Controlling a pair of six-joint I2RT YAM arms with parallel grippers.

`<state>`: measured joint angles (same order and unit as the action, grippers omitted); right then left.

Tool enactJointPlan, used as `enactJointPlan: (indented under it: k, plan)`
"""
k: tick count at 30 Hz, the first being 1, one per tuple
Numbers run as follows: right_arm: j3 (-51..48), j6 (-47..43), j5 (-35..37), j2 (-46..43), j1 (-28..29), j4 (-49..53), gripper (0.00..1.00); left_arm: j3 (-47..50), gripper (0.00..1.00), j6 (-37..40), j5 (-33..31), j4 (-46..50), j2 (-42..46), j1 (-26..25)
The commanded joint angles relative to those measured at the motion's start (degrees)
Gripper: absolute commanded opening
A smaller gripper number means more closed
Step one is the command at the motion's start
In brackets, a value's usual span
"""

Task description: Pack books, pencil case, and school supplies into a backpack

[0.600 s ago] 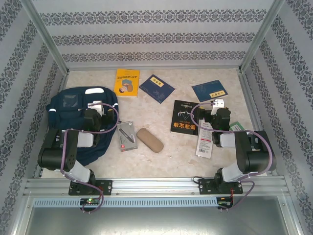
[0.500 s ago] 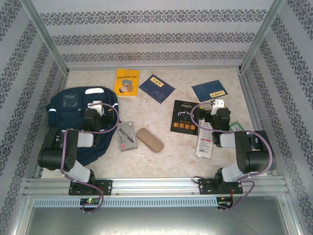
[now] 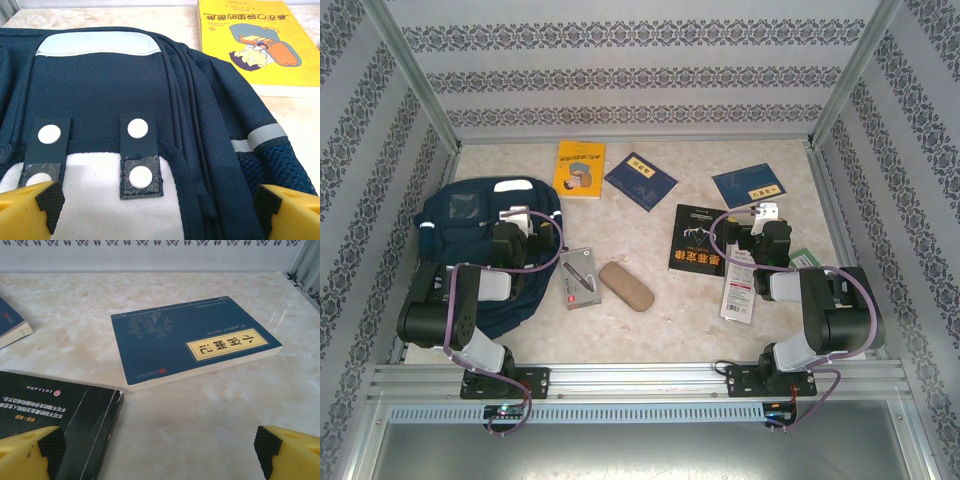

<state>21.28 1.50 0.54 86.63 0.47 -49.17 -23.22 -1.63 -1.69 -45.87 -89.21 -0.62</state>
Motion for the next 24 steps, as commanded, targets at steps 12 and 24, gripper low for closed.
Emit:
enactJointPlan:
  k: [12, 24]
  plan:
    - [1.4, 0.8, 0.1, -0.9, -0.6, -0.1, 0.98, -9.3, 1.00, 0.0, -3.8, 19.7, 6.9, 0.5]
    - [5.0, 16.7, 15.0, -20.9, -1.3, 20.7, 0.98, -34.7, 1.00, -18.0, -7.8, 64.8, 15.2, 0.5]
